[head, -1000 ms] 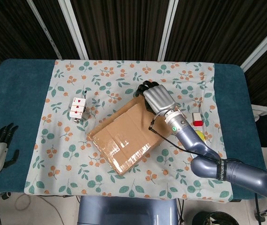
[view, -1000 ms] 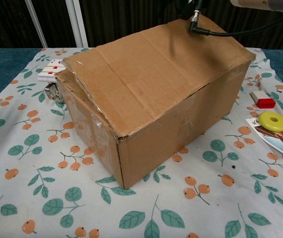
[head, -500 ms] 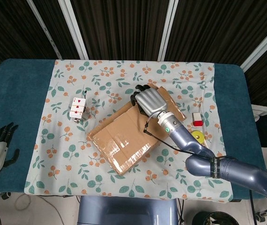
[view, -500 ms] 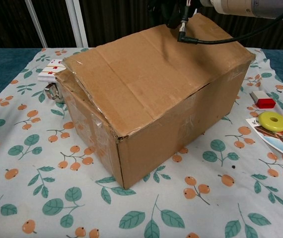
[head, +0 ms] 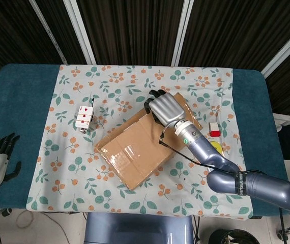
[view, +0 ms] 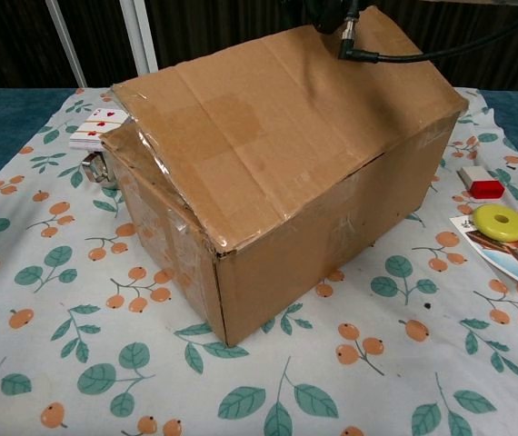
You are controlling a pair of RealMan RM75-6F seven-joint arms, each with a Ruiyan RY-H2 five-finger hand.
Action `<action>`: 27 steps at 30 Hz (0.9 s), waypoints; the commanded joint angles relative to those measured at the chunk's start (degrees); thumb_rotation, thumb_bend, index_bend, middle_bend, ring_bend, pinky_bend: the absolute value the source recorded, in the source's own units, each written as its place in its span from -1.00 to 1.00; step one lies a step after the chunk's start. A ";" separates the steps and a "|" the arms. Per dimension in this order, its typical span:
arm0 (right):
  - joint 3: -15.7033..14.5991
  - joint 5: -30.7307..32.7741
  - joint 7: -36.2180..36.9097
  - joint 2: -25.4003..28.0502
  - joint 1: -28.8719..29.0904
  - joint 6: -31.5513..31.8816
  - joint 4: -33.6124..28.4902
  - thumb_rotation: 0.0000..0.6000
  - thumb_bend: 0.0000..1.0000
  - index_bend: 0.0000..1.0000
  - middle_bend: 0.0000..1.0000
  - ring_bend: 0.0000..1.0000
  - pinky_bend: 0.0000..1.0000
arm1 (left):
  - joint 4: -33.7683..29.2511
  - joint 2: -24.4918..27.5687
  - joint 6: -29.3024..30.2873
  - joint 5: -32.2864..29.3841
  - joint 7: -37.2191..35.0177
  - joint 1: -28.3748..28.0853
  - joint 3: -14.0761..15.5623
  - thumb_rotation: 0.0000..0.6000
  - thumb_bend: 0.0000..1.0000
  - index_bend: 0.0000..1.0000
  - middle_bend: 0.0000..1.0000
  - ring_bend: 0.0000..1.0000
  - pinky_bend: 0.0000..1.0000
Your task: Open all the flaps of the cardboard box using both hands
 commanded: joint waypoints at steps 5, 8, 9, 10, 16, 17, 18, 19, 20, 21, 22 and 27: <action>-0.60 1.84 -2.73 5.79 -1.11 2.41 -5.69 1.00 1.00 0.06 -0.10 -0.62 -0.54 | -0.03 -0.09 0.20 0.54 0.15 0.03 0.28 1.00 -0.08 -1.00 -1.00 -1.00 -1.00; -0.49 2.68 -3.55 8.84 -1.91 3.84 -8.86 1.00 1.00 0.06 -0.10 -0.62 -0.54 | -0.07 -0.14 0.39 0.74 0.11 0.08 0.35 1.00 -0.08 -1.00 -1.00 -1.00 -1.00; -0.39 2.85 -3.70 9.86 -2.22 4.35 -9.88 1.00 1.00 0.06 -0.10 -0.62 -0.54 | -0.08 -0.16 0.44 0.77 0.06 0.10 0.35 1.00 -0.08 -1.00 -1.00 -1.00 -1.00; -0.34 3.04 -3.82 10.85 -2.52 4.74 -10.92 1.00 1.00 0.06 -0.10 -0.62 -0.54 | -0.07 -0.18 0.52 0.83 0.05 0.10 0.35 1.00 -0.08 -1.00 -1.00 -1.00 -1.00; -0.17 3.83 -4.22 16.87 -4.61 7.09 -17.04 1.00 1.00 0.06 -0.10 -0.62 -0.54 | 0.12 -0.40 1.04 1.36 0.17 0.19 0.46 1.00 -0.08 -1.00 -1.00 -1.00 -1.00; -0.16 3.92 -4.19 17.83 -5.00 7.42 -17.93 1.00 1.00 0.06 -0.10 -0.62 -0.54 | 0.14 -0.43 1.09 1.48 0.20 0.20 0.51 1.00 -0.08 -1.00 -1.00 -1.00 -1.00; -0.20 3.98 -4.19 18.90 -5.47 7.81 -18.90 1.00 1.00 0.06 -0.10 -0.62 -0.54 | 0.17 -0.45 1.18 1.62 0.25 0.22 0.56 1.00 -0.08 -1.00 -1.00 -1.00 -1.00; -0.22 3.99 -4.15 19.42 -5.72 7.99 -19.40 1.00 1.00 0.06 -0.10 -0.62 -0.54 | 0.19 -0.47 1.23 1.71 0.29 0.22 0.58 1.00 -0.08 -1.00 -1.00 -1.00 -1.00; -0.27 3.98 -4.03 20.45 -6.25 8.37 -20.40 1.00 1.00 0.06 -0.10 -0.62 -0.54 | 0.25 -0.51 1.35 1.85 0.36 0.23 0.62 1.00 -0.08 -1.00 -1.00 -1.00 -1.00; -0.39 3.93 -3.81 21.76 -6.94 8.79 -21.66 1.00 1.00 0.06 -0.10 -0.62 -0.54 | 0.31 -0.58 1.47 1.96 0.37 0.26 0.64 1.00 -0.08 -1.00 -1.00 -1.00 -1.00; -0.51 3.89 -3.69 22.55 -7.36 8.99 -22.36 1.00 1.00 0.06 -0.10 -0.62 -0.54 | 0.36 -0.62 1.55 2.00 0.37 0.28 0.63 1.00 -0.08 -1.00 -1.00 -1.00 -1.00; -1.11 4.20 -2.58 27.35 -10.10 10.36 -26.24 1.00 1.00 0.06 -0.10 -0.62 -0.54 | 0.52 -0.81 1.87 1.95 0.40 0.38 0.56 1.00 -0.08 -1.00 -1.00 -1.00 -1.00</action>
